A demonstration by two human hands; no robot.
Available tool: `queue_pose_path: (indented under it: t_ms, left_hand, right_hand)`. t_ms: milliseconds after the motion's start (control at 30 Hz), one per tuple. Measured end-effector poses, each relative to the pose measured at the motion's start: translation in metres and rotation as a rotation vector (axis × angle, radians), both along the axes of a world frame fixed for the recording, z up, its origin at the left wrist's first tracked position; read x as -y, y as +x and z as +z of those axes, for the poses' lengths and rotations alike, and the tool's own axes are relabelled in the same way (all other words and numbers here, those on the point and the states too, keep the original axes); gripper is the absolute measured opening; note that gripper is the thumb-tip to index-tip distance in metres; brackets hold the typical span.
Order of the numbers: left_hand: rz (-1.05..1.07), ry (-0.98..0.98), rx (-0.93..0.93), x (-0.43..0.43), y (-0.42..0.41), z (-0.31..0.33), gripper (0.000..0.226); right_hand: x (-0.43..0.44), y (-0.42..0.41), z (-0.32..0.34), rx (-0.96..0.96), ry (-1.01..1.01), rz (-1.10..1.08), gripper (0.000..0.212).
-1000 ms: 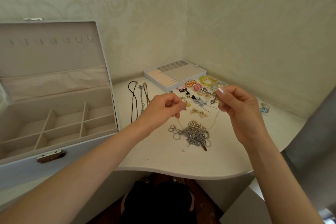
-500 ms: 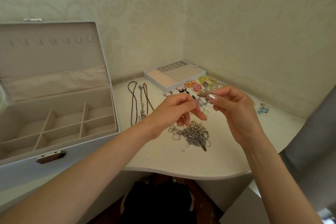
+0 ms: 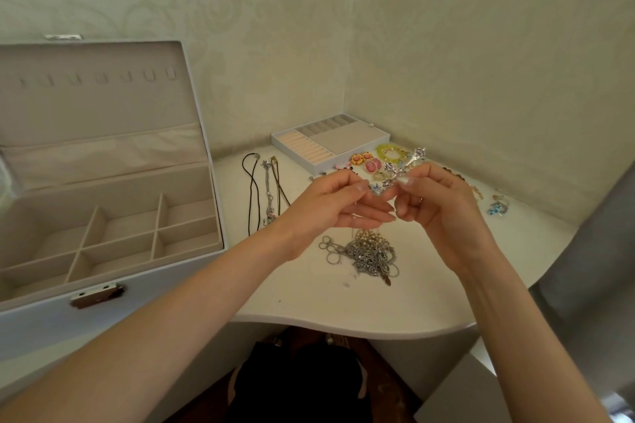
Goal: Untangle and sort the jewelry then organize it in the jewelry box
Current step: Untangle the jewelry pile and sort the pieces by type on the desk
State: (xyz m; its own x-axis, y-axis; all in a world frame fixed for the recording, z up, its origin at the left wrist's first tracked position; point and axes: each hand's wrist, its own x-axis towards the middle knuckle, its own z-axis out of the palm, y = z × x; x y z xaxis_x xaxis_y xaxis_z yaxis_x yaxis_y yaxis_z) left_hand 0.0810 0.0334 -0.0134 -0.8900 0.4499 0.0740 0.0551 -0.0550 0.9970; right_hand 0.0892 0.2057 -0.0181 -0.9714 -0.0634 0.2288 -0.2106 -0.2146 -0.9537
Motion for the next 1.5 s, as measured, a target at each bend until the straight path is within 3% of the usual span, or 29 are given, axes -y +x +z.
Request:
queue_pose_path:
  t_ms: [300,467,733,800,900,967,1033,1167,1400,1500]
  left_hand:
    - [-0.029,0.007,-0.019,0.006,0.003,0.004,0.019]
    - [0.007,-0.019,-0.102,0.007,0.001,0.002,0.021]
    - [0.005,-0.038,-0.108,0.004,0.001,-0.006,0.019]
    - [-0.015,-0.015,-0.087,0.003,0.001,-0.007,0.021]
    - [0.009,0.031,-0.063,0.002,0.0,-0.007,0.021]
    - [0.055,0.048,-0.064,0.003,-0.002,-0.006,0.021]
    - [0.079,0.043,-0.058,0.004,-0.004,-0.007,0.021]
    - [0.051,-0.008,-0.041,0.004,-0.001,-0.006,0.02]
    - [-0.009,-0.051,-0.092,0.003,0.003,-0.002,0.011]
    - [0.029,-0.046,-0.129,0.004,0.001,-0.001,0.021]
  right_hand:
    - [0.001,-0.001,-0.003,-0.028,0.022,-0.107,0.027]
    - [0.005,0.001,0.0,0.007,0.018,-0.121,0.004]
    - [0.005,0.001,-0.005,0.022,0.017,-0.126,0.004]
    - [0.006,0.0,-0.008,0.021,0.0,-0.12,0.012]
    - [0.006,-0.002,-0.011,-0.009,0.012,-0.101,0.043]
    - [0.005,-0.003,-0.013,-0.018,0.004,-0.084,0.049]
    - [0.005,-0.003,-0.012,-0.014,-0.018,-0.087,0.044]
    - [0.008,-0.001,-0.011,0.023,-0.038,-0.116,0.006]
    - [0.014,0.0,-0.01,0.024,0.026,-0.161,0.01]
    - [0.015,0.0,-0.011,-0.008,0.077,-0.139,0.008]
